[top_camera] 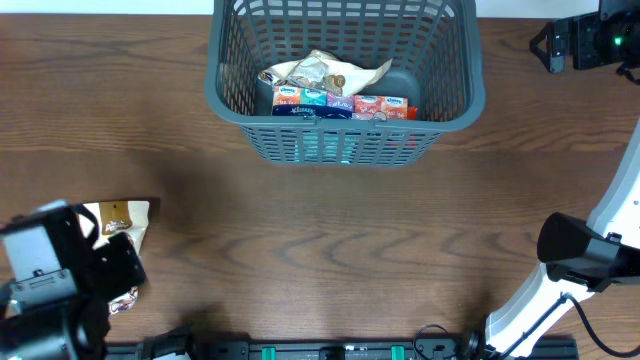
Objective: Pack container
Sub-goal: 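Grasp the brown-labelled PawTree treat pouch with the left gripper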
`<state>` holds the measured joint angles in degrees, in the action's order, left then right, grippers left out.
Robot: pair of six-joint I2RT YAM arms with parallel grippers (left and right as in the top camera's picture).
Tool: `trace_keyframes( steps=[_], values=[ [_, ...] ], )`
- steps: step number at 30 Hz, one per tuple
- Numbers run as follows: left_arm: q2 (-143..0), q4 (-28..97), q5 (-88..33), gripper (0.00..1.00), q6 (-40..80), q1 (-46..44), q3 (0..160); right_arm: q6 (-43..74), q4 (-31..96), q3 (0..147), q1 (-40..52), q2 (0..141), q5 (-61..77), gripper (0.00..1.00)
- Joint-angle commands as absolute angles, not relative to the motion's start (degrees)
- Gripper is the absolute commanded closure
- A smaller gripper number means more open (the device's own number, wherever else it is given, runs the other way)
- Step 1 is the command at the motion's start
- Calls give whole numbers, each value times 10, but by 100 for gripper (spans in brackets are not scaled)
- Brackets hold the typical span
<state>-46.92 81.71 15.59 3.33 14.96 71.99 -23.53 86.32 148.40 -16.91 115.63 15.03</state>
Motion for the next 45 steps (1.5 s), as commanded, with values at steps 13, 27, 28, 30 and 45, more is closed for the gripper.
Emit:
trace_keyframes(
  steps=[13,27,28,30,45],
  values=[
    [-640,672,156,1,-11,153,559,-243,866,1482,-168,1145,157,1],
    [-743,618,46,1,-77,211,557,-248,867,1482,-168,1145,157,1],
    [-739,618,37,1,-77,222,557,-249,867,1482,-168,1145,157,1],
    [-734,618,13,1,-82,252,557,-249,866,1482,-168,1145,157,1],
    [-734,538,-19,1,-94,357,485,-254,867,1482,-168,1145,157,1]
  ],
)
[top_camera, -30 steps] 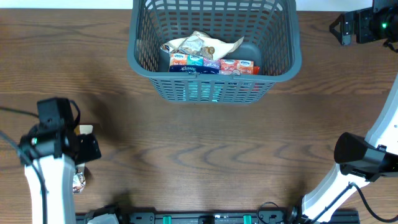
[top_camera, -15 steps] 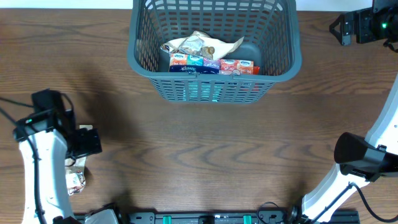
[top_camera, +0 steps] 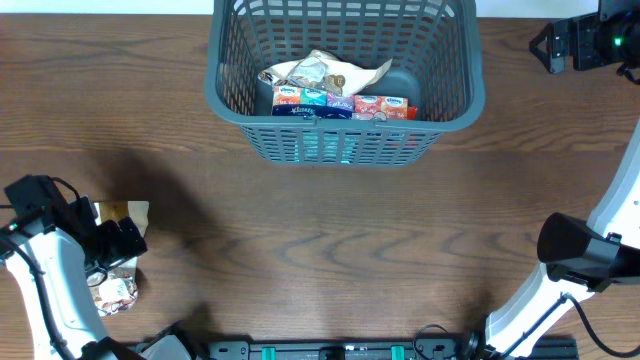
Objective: Pack container
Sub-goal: 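Grasp the brown-labelled PawTree treat pouch with the left gripper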
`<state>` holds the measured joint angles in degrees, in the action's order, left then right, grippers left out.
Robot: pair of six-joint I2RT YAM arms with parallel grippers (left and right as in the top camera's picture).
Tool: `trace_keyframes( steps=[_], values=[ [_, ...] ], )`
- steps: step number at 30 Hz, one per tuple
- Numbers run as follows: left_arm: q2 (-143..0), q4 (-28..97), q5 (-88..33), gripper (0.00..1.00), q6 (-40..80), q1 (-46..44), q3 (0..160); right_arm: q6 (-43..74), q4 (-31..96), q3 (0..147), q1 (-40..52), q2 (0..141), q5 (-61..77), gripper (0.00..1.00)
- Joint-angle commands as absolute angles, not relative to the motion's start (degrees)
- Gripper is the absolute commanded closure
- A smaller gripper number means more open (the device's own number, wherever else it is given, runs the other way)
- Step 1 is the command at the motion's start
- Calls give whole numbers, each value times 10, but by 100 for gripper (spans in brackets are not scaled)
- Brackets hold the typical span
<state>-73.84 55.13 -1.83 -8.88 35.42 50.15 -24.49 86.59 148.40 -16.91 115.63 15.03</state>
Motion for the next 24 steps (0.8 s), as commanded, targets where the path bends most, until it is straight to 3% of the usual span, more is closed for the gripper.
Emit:
trace_keyframes(
  steps=[1,8,21,24],
  values=[
    [-734,530,-5,1,-94,357,479,-254,867,1482,-168,1145,157,1],
    [-743,470,53,1,-97,360,446,-259,875,1482,-168,1145,156,1],
    [-868,381,52,1,-124,366,425,-265,889,1482,-168,1145,157,1],
    [-904,369,51,6,-124,366,425,-265,889,1482,-168,1145,157,1]
  ],
)
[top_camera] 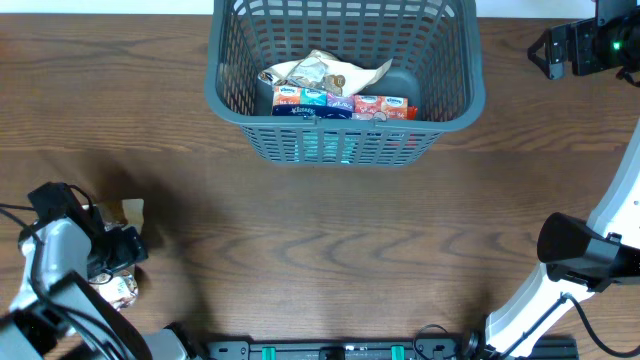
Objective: Pack container
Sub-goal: 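Grasp the brown-labelled PawTree treat pouch with the left gripper, then carry the PawTree pouch into the basket and release it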
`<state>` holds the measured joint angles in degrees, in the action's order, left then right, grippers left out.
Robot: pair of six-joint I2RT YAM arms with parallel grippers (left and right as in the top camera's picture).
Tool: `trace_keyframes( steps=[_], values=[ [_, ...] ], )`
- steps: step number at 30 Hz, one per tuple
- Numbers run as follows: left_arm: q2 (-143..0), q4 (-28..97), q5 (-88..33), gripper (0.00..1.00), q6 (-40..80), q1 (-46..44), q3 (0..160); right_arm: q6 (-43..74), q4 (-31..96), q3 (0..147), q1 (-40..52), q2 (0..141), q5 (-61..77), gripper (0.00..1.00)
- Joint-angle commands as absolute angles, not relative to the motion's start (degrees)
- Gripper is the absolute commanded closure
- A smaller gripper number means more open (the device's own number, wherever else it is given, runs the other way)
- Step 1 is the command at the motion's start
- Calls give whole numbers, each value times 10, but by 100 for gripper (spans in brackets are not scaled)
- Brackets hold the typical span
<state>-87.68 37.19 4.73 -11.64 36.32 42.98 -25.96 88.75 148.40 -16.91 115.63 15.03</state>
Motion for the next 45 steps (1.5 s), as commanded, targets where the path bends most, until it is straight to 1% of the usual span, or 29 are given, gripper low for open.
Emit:
trace_keyframes(
  steps=[1,2,3,8,9,15,17,18,20,26,32,38,45],
  values=[
    [-912,368,49,7,-124,366,425,-265,889,1482,-168,1145,157,1],
    [-919,367,42,8,-124,366,425,-265,889,1482,-168,1145,157,1],
    [-922,364,34,11,-124,366,425,-265,889,1482,-168,1145,157,1],
    [-924,354,19,35,-124,366,427,-265,889,1482,-168,1145,157,1],
    [-923,353,19,45,-124,366,427,-265,889,1482,-168,1145,157,1],
    [-919,353,-26,80,-122,366,434,-265,889,1482,-168,1145,157,1],
    [-917,355,-44,81,-121,366,441,-265,889,1482,-168,1145,157,1],
    [-915,357,-48,88,-114,365,447,-265,889,1482,-168,1145,157,1],
    [-908,359,-50,94,-93,365,456,-265,887,1482,-168,1145,157,1],
    [-853,362,-89,94,-44,364,481,-265,885,1482,-168,1145,157,1],
    [-779,431,-99,94,-39,333,552,-265,885,1482,-168,1145,157,1],
    [-757,536,-99,94,-39,272,691,-264,885,1482,-168,1145,157,1],
    [-772,579,-99,94,15,196,879,-264,888,1482,-168,1145,157,1]
  ],
)
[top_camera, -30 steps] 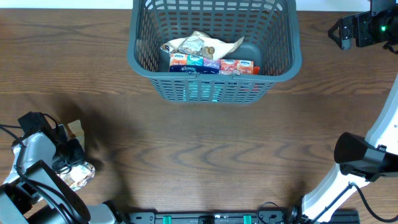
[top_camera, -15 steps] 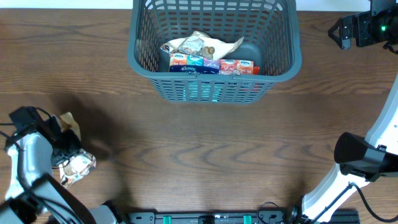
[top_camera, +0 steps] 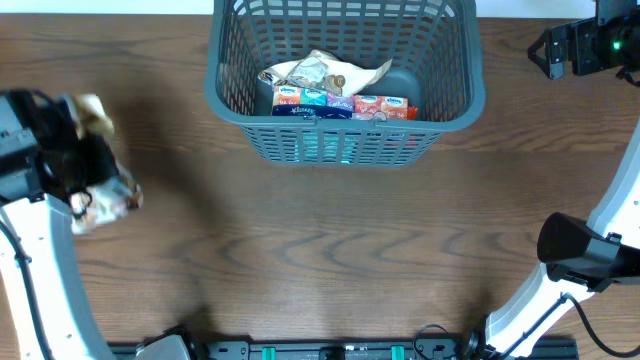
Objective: Pack container
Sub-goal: 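Carry the PawTree pouch into the basket and release it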
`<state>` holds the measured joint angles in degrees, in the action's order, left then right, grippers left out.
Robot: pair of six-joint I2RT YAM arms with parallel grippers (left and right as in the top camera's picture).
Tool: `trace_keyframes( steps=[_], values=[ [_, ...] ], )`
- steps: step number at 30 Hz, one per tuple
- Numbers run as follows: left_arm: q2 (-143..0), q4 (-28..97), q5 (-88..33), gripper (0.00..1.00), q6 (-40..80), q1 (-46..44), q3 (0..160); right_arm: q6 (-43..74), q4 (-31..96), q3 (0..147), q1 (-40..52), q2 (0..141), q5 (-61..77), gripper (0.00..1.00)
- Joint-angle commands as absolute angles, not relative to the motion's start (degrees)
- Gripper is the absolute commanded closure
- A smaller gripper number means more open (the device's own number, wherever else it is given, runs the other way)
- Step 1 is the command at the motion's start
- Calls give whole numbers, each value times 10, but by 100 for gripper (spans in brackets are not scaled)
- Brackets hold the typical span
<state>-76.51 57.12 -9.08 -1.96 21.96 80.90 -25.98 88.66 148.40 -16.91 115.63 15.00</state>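
My left gripper [top_camera: 84,168] is shut on a crinkled snack bag [top_camera: 112,203] and holds it up off the table at the left edge of the overhead view. The bag's tan top [top_camera: 96,113] sticks out past the fingers. The grey mesh basket [top_camera: 340,146] stands at the back centre, well to the right of the held bag. Inside it lie another snack bag [top_camera: 325,72] and a row of small tissue packs [top_camera: 340,101]. My right gripper [top_camera: 558,46] hovers at the far right corner, away from the basket; its jaws are too dark to read.
The right arm's white link and black base [top_camera: 575,250] occupy the front right. A black rail [top_camera: 330,350] runs along the front edge. Brown wood tabletop [top_camera: 330,240] lies between the held bag and the basket.
The left gripper, which was low on the bag at the front left of the table, now holds it raised and farther back. The bag no longer rests on the wood. The right arm is unchanged.
The snack bag lay on the table at the front left with the left gripper over it. The gripper then sat down at the bag, and then covered most of it. Now the bag hangs in the gripper above the table. The basket's contents stayed the same.
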Motion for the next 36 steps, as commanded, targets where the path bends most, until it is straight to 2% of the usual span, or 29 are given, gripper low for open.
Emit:
trace_keyframes(
  steps=[1,11,16,21,27,33,36],
  values=[
    [-780,585,-99,95,19,181,912,-264,889,1482,-168,1145,157,1],
    [-915,581,-98,94,8,0,1160,-264,890,1482,-168,1145,157,1],
    [-999,576,-55,94,-75,-110,1256,-265,890,1482,-168,1145,157,1],
    [-1041,547,-14,94,-177,-195,1287,-264,890,1482,-168,1145,157,1],
    [-1068,534,-10,94,-267,-238,1286,-265,890,1482,-168,1145,157,1],
    [-1129,554,-10,94,-396,-243,1278,-265,889,1482,-169,1145,156,1],
    [-1173,554,-10,93,-409,-242,1278,-267,889,1482,-169,1145,156,1]
  ],
)
